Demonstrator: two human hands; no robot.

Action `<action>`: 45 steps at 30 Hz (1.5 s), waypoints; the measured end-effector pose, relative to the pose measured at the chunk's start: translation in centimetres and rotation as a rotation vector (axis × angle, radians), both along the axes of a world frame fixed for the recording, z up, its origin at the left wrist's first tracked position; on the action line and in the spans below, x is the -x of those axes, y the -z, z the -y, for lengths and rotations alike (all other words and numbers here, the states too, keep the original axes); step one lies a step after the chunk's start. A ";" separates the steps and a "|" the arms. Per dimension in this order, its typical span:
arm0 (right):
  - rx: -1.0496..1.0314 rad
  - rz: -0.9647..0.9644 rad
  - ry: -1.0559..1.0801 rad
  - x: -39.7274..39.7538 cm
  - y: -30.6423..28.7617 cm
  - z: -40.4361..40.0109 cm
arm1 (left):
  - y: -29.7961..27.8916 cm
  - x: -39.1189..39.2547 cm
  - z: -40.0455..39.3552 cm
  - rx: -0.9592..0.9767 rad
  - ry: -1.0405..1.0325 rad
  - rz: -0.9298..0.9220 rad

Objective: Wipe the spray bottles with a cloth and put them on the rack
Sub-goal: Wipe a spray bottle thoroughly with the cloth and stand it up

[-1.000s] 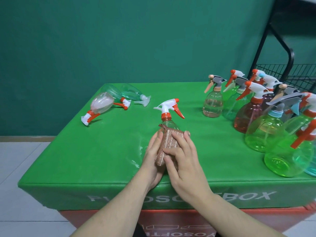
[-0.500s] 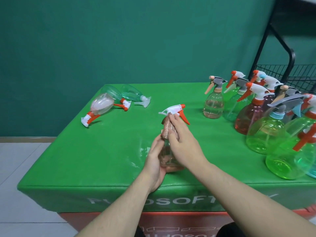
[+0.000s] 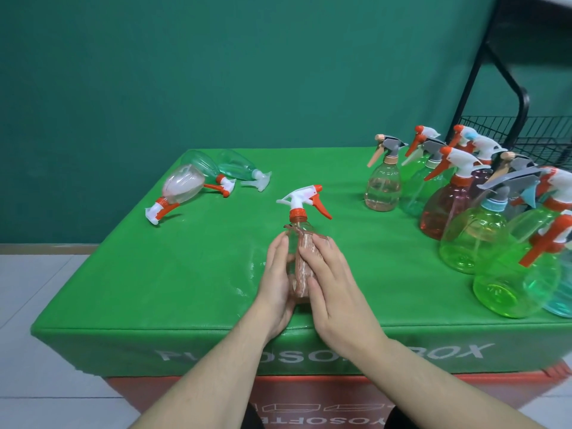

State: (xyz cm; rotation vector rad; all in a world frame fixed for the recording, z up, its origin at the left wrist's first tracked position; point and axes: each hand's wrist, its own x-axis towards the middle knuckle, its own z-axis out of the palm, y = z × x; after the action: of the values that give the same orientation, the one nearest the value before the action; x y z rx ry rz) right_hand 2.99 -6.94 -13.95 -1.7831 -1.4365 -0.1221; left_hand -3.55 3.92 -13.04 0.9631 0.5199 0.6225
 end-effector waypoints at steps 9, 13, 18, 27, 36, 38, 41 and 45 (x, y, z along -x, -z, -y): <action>-0.017 0.038 -0.014 0.9 1.2 1.3 | -0.2 0.3 0.0 0.040 -0.010 0.093; -0.076 -0.030 0.003 0.5 0.1 0.9 | -0.1 0.2 0.1 -0.016 0.058 0.037; -0.080 -0.040 0.017 -0.9 -2.2 -0.5 | 0.0 0.0 0.2 -0.078 0.100 0.004; 0.054 -0.088 0.058 -3.0 -4.9 -3.5 | 0.5 0.2 -0.1 -0.020 0.150 0.017; 0.092 -0.027 0.110 -1.5 -3.3 -2.6 | 0.4 0.3 -0.1 0.010 0.111 0.028; 0.074 0.032 0.088 -1.3 -2.3 -1.8 | 0.5 0.2 -0.1 0.046 0.059 0.039; 0.072 0.075 0.052 -0.8 -0.6 -0.7 | 0.7 0.0 -0.3 0.066 -0.009 0.011; 0.068 0.108 0.020 -0.7 0.9 0.6 | 0.2 0.1 -0.1 0.050 -0.036 -0.013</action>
State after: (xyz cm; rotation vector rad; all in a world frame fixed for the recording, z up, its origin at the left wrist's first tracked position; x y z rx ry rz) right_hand 3.65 -7.57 -14.84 -1.8711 -1.5154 -0.1837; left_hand -3.61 4.04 -13.19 0.9128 0.5624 0.6333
